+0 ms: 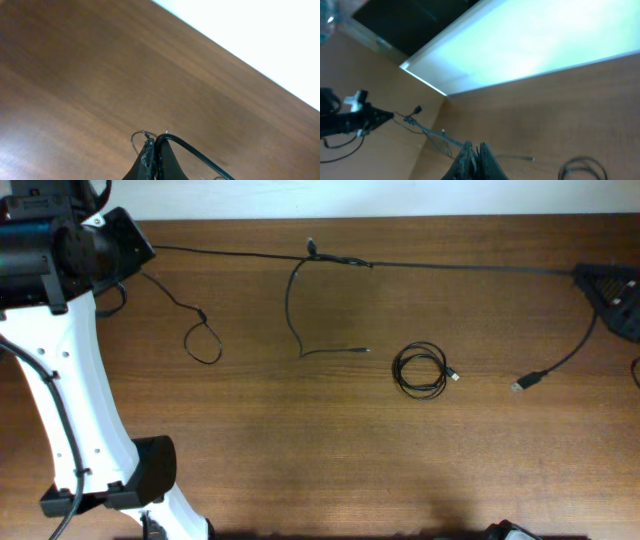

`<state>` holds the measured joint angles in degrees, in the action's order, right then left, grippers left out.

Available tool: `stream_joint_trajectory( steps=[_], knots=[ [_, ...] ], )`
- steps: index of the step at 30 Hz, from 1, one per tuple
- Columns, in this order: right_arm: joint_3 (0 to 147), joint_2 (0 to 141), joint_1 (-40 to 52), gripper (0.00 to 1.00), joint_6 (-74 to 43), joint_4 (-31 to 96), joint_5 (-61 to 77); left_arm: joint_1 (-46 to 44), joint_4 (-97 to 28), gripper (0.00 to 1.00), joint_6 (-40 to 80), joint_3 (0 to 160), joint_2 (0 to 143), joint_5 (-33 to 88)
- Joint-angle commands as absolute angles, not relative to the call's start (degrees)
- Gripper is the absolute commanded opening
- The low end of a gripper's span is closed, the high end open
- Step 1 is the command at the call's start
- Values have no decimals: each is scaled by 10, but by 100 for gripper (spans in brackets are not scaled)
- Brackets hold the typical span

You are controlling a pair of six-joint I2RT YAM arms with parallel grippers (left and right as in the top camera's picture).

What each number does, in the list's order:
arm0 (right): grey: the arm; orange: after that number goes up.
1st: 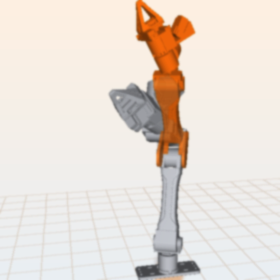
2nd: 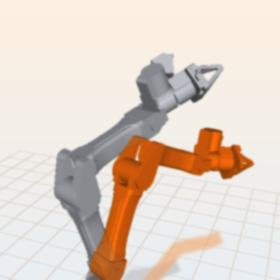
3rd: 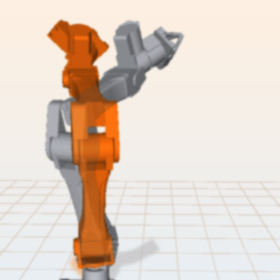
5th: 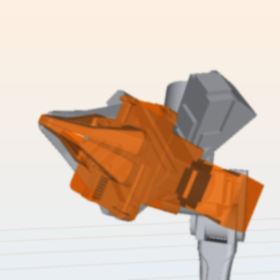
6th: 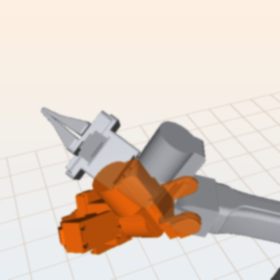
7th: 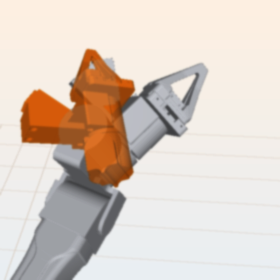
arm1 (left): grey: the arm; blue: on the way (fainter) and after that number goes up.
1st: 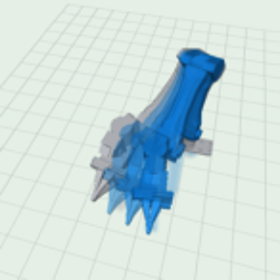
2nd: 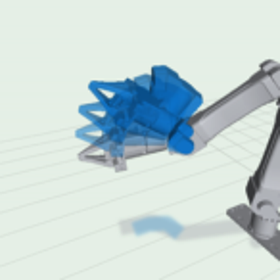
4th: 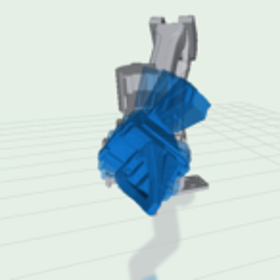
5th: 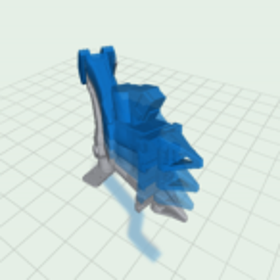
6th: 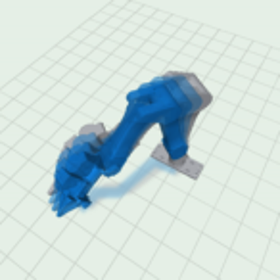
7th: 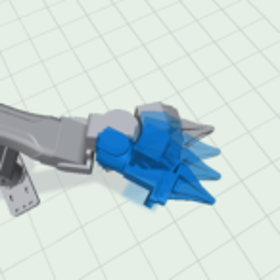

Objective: Untangle cables

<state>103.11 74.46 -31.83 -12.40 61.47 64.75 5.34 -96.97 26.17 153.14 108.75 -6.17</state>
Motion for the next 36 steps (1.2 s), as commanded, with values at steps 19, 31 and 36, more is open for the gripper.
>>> stream_joint_trajectory(
  steps=[19,31,36],
  knots=[
    [1039,727,-338,5,-224,583,613,76,-862,0,-13,1369,1080,335],
    [1034,751,-223,45,-107,644,592,25,-935,0,-337,1369,1063,755],
    [1034,790,-126,50,-107,661,515,-45,-941,0,-324,1369,1055,742]
  ],
)
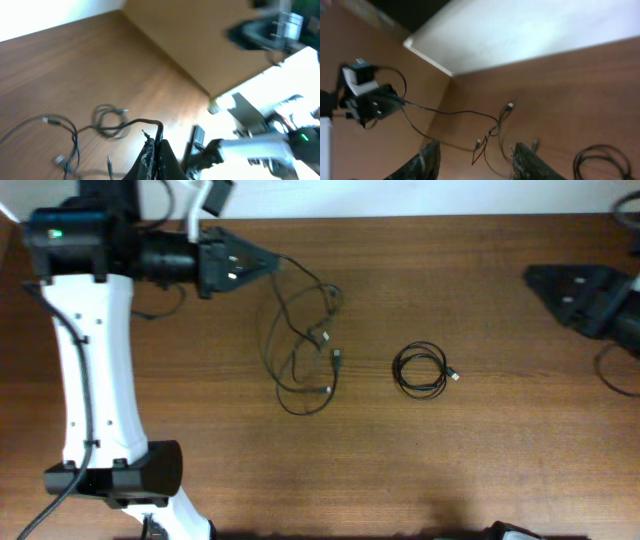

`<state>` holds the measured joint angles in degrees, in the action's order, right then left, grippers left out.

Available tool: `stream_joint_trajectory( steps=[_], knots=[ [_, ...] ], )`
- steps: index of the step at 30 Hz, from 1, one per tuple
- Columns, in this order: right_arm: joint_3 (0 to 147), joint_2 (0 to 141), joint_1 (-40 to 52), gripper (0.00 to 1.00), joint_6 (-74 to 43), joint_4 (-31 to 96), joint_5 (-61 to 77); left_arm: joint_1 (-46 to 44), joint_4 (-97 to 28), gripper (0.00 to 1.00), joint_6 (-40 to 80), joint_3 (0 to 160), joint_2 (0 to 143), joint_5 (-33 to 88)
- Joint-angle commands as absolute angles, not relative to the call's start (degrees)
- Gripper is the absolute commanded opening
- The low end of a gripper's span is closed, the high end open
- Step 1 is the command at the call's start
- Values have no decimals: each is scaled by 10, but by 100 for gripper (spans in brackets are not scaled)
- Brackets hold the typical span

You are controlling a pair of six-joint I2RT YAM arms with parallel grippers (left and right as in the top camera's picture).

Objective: Untangle cables

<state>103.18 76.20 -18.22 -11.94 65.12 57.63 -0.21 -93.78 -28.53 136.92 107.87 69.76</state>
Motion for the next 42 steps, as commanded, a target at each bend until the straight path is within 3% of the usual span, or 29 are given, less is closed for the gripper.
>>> stream_joint_trajectory(
  steps=[1,7,17,20,28,30,32,38,41,42],
  knots=[
    [1034,799,-106,51,-107,667,500,-60,-938,0,-324,1369,1054,741],
    [1034,884,16,56,-108,712,367,-104,-918,0,-324,1383,1047,742],
    [1034,1037,109,83,-155,722,364,-103,-905,0,-300,1420,1032,727],
    [1034,1066,124,84,-155,720,361,-103,-905,0,-300,1420,1028,729],
    [1034,1100,139,84,-185,663,357,-103,-913,0,-298,1420,1021,752],
    [1034,1100,139,74,-189,657,357,-103,-917,0,-298,1420,1021,752],
    [1034,1100,139,57,-189,658,357,-103,-919,0,-298,1420,1021,752],
    [1034,1100,138,58,-189,674,359,-104,-920,0,-298,1419,1021,671],
    [1035,1100,128,82,-189,664,406,-104,-934,0,-298,1419,1021,638],
    [1035,1100,122,86,-189,653,437,-104,-937,0,-298,1419,1021,638]
  ],
)
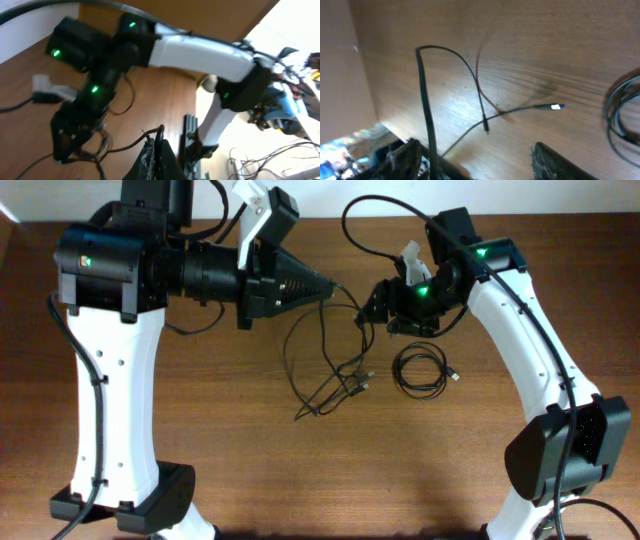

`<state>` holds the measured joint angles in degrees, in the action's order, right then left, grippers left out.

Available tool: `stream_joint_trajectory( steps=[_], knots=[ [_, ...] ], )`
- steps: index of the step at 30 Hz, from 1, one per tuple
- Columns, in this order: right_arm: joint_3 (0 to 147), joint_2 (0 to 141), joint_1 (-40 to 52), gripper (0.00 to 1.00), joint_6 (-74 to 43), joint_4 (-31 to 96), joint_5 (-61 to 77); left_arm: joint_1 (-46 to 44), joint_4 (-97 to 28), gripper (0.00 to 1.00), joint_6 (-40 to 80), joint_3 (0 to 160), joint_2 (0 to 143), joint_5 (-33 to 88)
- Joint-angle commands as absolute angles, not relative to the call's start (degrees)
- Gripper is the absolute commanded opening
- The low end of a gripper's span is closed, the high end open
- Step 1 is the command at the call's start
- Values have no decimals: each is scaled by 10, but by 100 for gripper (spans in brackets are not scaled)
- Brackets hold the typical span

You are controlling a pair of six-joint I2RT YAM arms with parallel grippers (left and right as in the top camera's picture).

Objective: Untangle cables

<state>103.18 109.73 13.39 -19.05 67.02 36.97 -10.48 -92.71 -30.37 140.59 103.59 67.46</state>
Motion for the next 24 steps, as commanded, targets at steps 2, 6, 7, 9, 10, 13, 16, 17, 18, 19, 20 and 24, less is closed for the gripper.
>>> stream_joint_trajectory(
  steps=[2,6,7,9,10,13,16,17,18,19,20,24],
  knots=[
    [1035,1100,111,87,-189,635,486,-106,-942,0,-298,1419,1021,638],
    [1035,1100,107,87,-184,633,508,-131,-944,0,-299,1419,1021,638],
    [1035,1100,111,87,-182,637,508,-139,-943,0,-299,1419,1021,638],
    [1035,1100,124,86,-169,642,505,-159,-937,0,-299,1419,1021,637],
    [1035,1100,130,83,-168,643,500,-167,-934,0,-299,1419,1021,637],
    [1035,1100,144,68,-168,643,462,-181,-931,0,-299,1419,1021,631],
    [1035,1100,150,54,-169,649,442,-181,-931,0,-298,1419,1021,632],
    [1034,1100,150,51,-169,653,438,-181,-931,0,-298,1419,1021,632],
    [1034,1100,150,51,-169,660,427,-181,-931,0,-298,1419,1021,632],
    [1034,1100,150,50,-168,666,417,-181,-928,0,-298,1419,1020,632],
    [1034,1100,150,51,-168,673,399,-181,-924,0,-298,1419,1020,632],
    [1034,1100,150,51,-168,709,351,-181,-910,0,-298,1419,1012,632]
  ],
)
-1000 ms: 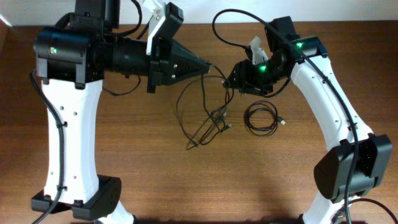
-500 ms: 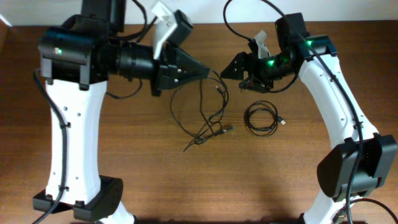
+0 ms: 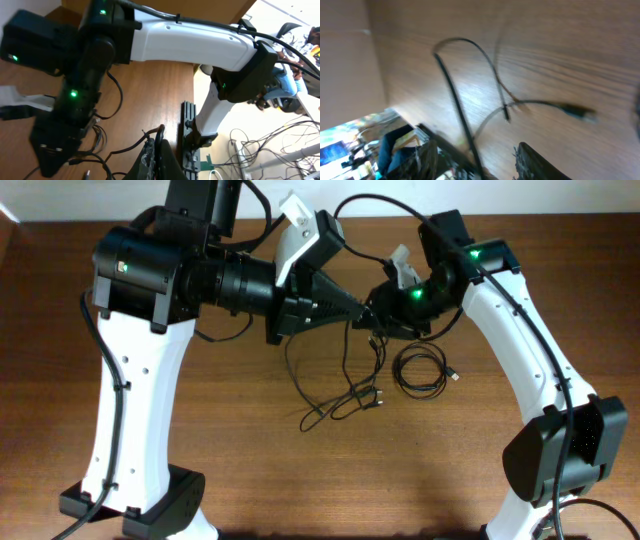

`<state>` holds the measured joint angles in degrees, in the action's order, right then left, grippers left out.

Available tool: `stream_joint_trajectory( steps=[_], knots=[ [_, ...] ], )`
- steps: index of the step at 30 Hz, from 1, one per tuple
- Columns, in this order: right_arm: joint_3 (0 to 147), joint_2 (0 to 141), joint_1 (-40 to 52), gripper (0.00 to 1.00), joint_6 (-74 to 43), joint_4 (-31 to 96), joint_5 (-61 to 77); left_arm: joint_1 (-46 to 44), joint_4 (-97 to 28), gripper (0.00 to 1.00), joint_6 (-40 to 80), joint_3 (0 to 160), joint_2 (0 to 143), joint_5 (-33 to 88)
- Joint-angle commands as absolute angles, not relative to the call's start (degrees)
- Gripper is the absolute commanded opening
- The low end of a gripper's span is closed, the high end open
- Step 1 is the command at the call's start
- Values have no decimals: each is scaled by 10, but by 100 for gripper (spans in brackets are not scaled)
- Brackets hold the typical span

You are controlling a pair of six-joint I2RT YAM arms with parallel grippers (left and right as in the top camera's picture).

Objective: Untangle cables

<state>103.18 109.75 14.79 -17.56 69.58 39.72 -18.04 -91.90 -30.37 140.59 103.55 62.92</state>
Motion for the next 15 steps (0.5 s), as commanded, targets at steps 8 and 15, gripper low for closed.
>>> stream_joint_trajectory(
  steps=[8,15],
  knots=[
    [1034,1100,159,10,-168,712,353,-181,-903,0,-298,1419,1007,631],
    [1035,1100,130,4,-171,719,299,-165,-894,0,-172,1419,1007,458]
  ],
)
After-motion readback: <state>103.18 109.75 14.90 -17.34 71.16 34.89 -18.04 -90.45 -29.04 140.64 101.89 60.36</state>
